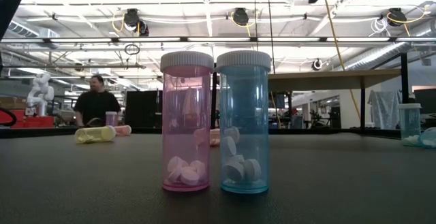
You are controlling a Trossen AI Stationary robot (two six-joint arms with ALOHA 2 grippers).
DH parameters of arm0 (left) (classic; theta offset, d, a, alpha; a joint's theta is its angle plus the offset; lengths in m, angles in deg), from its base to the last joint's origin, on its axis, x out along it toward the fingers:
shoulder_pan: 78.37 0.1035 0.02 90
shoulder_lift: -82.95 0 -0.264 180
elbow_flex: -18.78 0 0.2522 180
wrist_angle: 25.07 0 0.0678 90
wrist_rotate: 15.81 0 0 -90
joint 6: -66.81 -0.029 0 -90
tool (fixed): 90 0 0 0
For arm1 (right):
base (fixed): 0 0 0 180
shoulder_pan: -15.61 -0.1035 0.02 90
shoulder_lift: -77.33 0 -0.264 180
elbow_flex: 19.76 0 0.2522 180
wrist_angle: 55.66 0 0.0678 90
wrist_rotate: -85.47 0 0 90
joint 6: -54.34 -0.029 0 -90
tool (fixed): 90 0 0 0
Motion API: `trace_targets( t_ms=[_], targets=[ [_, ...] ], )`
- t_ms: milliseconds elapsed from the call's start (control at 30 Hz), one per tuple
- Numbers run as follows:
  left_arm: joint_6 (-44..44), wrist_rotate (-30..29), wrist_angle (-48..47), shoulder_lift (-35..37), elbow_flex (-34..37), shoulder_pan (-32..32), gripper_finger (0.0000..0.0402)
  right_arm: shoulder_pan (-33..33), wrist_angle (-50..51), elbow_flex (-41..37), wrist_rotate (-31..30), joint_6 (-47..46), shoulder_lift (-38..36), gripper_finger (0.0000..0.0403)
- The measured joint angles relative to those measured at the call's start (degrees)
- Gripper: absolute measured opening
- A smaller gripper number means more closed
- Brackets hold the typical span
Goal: Pick and place medicine bottles onto shelf by color
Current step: Put the middle left pink pill bottle on the shelf
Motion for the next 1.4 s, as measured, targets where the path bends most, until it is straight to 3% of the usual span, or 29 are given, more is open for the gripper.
trace_targets(
  t_ms=[267,633,833,1100,1233,1400],
  targets=[
    [0.2,-1.8,-0.1,0.0,0.1,1.9,0.0121,0.0,8.6,0.0,-9.7,-3.1,-0.7,0.0144],
    [-3.0,-3.0,0.0,-0.3,0.0,4.7,0.0121,0.0,18.0,-0.1,-14.4,-10.0,-6.0,0.0245],
    [-3.2,-4.8,0.4,-3.7,-0.1,7.3,0.012,0.0,25.1,0.7,-16.7,-14.5,-11.3,0.025],
    [-2.3,-4.9,8.0,-11.7,0.0,10.0,0.012,0.1,42.2,9.6,-23.2,-15.6,-11.6,0.0248],
    [-2.6,-5.1,13.2,-14.5,0.0,11.2,0.012,0.1,43.8,11.0,-26.9,-16.0,-11.6,0.0247],
    [-4.9,-5.6,12.6,-17.2,0.0,12.9,0.012,0.1,45.5,11.0,-27.6,-19.6,-10.9,0.0247]
  ],
)
